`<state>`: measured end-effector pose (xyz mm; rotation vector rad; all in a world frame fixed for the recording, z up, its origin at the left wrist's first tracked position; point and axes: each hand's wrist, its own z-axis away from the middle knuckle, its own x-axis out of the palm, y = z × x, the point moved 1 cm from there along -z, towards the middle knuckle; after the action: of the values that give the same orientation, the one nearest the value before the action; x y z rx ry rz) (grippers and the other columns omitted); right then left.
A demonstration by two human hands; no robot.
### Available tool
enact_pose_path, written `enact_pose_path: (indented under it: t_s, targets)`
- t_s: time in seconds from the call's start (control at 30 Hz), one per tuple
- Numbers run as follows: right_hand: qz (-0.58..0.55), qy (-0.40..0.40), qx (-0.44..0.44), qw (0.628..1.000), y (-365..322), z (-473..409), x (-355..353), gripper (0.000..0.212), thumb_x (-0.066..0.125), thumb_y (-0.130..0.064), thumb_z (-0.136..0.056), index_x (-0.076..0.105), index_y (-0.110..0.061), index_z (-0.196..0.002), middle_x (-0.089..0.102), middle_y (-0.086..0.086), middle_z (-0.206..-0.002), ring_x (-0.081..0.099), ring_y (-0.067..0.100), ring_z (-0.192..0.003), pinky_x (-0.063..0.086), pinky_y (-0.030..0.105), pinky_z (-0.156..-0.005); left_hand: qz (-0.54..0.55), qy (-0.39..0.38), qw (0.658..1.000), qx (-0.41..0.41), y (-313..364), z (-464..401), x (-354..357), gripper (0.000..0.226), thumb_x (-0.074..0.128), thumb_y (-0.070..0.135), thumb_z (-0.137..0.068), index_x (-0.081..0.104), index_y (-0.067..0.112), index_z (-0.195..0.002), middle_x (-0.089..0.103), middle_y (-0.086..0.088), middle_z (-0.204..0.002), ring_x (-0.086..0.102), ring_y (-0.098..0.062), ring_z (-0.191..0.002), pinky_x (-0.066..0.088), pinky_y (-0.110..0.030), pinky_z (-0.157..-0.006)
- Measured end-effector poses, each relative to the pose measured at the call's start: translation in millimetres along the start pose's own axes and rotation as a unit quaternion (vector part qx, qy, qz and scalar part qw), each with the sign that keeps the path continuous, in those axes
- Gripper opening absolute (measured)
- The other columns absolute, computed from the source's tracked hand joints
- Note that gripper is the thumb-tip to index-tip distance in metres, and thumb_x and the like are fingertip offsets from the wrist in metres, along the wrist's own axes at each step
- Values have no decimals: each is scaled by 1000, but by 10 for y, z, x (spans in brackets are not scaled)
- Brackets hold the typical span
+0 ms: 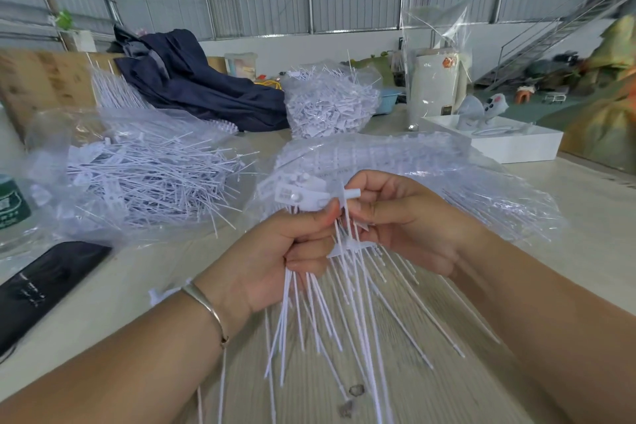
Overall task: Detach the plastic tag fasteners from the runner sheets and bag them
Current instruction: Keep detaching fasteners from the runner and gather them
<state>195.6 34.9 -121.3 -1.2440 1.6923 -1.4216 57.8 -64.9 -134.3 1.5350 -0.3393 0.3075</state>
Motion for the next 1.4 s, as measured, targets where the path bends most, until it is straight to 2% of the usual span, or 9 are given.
enact_pose_path:
  t_s: [0.2, 0.33, 0.5, 0.67, 0.77, 0.83, 1.03, 1.27, 1.4]
  targets:
    - [45, 45, -25, 998, -57, -1, -12, 13, 71, -13, -71, 63, -14, -81, 60, -5, -62, 54, 8, -59, 35, 22, -57, 90, -28, 996, 5, 89, -6, -37, 19, 75, 13, -71, 57, 11, -76, 37, 5, -60, 27, -2, -39, 13, -15, -36]
    - [89, 90, -20, 992, -69, 10, -50, 11, 73, -14, -70, 67, -15, -79, 57, 3, -69, 48, 13, -64, 34, 23, -58, 44, 43, 998, 17, 123, -13, -67, 15, 65, 16, -72, 52, 10, -77, 55, -2, -63, 32, -5, -44, 14, -15, -36]
    - [93, 130, -3, 987, -74, -1, -101, 24, 56, 10, -82, 69, -11, -79, 58, 8, -67, 47, 19, -66, 31, 29, -61, 25, 31, 999, -7, 101, -22, -93, 21, 56, 19, -83, 40, 18, -71, 34, 5, -52, 25, -3, -35, 8, -20, -43]
    - [82, 157, 9, 984, -73, -5, -109, 35, 43, 15, -78, 69, -8, -75, 60, 13, -72, 49, 20, -65, 34, 32, -63, -32, 64, 997, -1, 86, -5, -104, 33, 74, 2, -67, 47, 19, -56, 22, 7, -47, 21, -3, -33, 20, -14, -33]
    - [83, 160, 15, 984, -75, -6, -112, 32, 45, 16, -78, 70, -5, -77, 60, 13, -71, 48, 18, -61, 36, 27, -58, -32, 87, 996, -11, 84, -16, -99, 27, 68, 12, -72, 51, 20, -54, 28, 7, -47, 23, -2, -32, 21, -14, -31]
    - [85, 158, 18, 984, -73, -3, -115, 29, 49, 15, -79, 70, -5, -79, 61, 13, -70, 50, 18, -62, 39, 25, -57, -11, 98, 995, -24, 79, -33, -100, 24, 66, 24, -78, 48, 18, -63, 36, 4, -52, 25, -2, -33, 18, -13, -29]
    - [121, 153, 21, 981, -73, 7, -108, 21, 62, 10, -79, 73, -6, -85, 59, 9, -69, 50, 14, -56, 39, 26, -59, -30, 100, 993, -50, 42, -46, -114, 36, 58, 48, -85, 51, 15, -74, 39, 3, -57, 26, -2, -32, 20, -13, -28]
    - [167, 145, 20, 975, -74, 5, -72, 21, 67, 9, -77, 71, -9, -86, 60, -1, -58, 49, 11, -53, 37, 22, -53, -133, 98, 986, -25, 42, -10, -79, 29, 78, 28, -68, 51, 19, -73, 25, 7, -55, 21, -4, -38, 20, -15, -34]
    - [177, 138, 14, 974, -92, 18, -89, 20, 71, 6, -76, 75, -11, -88, 62, 2, -64, 48, 14, -55, 37, 22, -54, -127, 130, 983, -8, 39, -19, -105, 28, 74, 21, -76, 50, 20, -62, 27, 7, -51, 22, -4, -36, 18, -15, -34]
